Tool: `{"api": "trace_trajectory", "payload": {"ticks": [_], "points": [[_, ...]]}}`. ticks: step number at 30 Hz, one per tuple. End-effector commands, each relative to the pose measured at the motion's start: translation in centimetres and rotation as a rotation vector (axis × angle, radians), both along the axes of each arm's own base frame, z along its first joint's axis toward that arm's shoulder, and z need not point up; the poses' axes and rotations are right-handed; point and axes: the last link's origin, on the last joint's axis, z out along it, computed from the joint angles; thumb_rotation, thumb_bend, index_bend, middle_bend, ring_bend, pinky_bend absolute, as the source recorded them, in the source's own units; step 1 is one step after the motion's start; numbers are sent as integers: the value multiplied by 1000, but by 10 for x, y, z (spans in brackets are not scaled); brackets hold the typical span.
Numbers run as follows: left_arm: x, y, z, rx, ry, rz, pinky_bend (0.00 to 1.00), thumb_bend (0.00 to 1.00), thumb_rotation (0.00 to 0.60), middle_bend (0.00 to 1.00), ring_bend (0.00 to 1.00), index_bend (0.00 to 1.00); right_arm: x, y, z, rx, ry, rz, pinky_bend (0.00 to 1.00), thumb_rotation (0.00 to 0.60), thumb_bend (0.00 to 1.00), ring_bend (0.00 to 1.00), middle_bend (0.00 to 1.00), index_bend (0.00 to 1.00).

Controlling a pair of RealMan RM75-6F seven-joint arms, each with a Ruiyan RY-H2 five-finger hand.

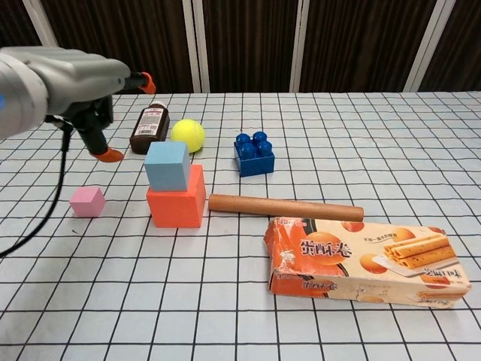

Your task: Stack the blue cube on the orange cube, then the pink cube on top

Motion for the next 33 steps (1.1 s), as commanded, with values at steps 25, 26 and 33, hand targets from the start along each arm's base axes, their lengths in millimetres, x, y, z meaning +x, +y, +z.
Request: {"api": "trace_trajectory", "payload": {"ticks": [25,26,33], "points": [[-154,20,13,-79,-38,157,903,281,600,881,848,290,-1,-1,0,-3,1,-13,103,600,128,29,7,0],[-155,21,11,-80,-39,159,903,281,600,881,848,299,0,-1,-1,-2,1,-12,103,600,129,29,7,0],[-152,25,-6,-110,-36,149,903,281,600,882,848,328,-1,-2,-1,2,3,-17,103,600,129,29,7,0]]}}
